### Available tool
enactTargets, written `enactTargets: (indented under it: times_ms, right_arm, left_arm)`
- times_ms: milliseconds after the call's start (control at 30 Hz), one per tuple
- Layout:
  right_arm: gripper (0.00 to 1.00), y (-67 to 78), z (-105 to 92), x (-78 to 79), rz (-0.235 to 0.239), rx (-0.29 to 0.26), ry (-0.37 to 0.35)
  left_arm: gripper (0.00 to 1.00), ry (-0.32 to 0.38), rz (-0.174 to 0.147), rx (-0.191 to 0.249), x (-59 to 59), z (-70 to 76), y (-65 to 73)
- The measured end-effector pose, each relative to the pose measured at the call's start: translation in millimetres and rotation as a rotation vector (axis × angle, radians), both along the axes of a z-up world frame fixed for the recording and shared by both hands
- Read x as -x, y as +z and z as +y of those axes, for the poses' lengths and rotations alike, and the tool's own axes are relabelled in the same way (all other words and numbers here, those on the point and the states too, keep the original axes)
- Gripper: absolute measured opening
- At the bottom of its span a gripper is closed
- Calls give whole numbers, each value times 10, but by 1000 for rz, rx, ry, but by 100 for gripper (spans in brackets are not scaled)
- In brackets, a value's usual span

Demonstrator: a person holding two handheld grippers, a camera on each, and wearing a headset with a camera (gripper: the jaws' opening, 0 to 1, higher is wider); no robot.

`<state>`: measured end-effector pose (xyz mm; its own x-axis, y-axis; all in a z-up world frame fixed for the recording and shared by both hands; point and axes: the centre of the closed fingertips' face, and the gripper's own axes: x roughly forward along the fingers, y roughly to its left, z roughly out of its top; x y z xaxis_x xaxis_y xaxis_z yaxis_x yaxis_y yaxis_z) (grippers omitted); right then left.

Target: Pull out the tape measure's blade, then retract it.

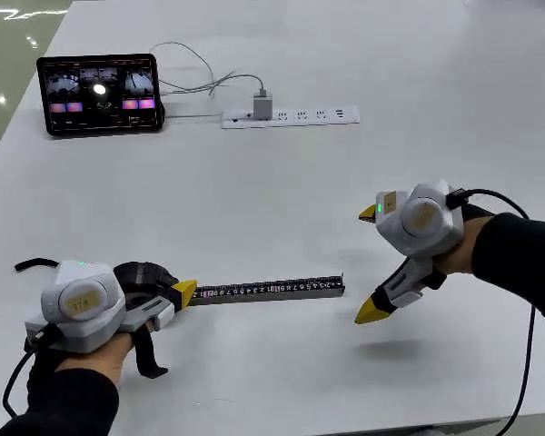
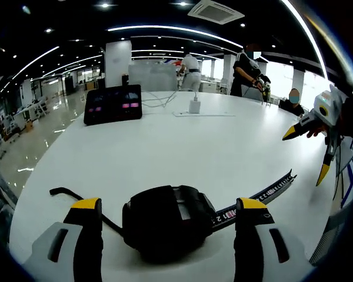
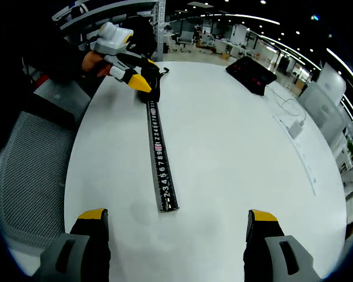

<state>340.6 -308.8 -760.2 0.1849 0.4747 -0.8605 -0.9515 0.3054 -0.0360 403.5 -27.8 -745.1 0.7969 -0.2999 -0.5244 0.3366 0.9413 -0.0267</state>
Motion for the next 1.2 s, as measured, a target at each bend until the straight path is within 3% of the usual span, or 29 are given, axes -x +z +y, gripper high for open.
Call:
enactTargets:
  times_ms: [167, 267, 467, 767, 933, 1200]
  right_arm:
    - [79, -127, 51, -31, 25, 18, 25]
    - [63, -180, 43, -30, 12, 56, 54]
    - [51, -246, 59, -14, 28, 64, 74]
    - [33, -282, 83, 41, 47, 58, 96]
    - [20, -301, 113, 95, 74, 51, 104]
    - [11, -346, 131, 98, 66, 74, 100]
  left_arm:
    - [92, -5, -26, -3, -29, -16, -5]
    - [92, -2, -31, -3, -36, -15, -23]
    - [93, 23, -19, 6, -16, 19, -96]
    - [89, 18, -33, -10, -10, 15, -90]
    - [91, 19, -49, -16, -22, 19, -81]
    - [86, 10, -48, -2, -21, -23, -68]
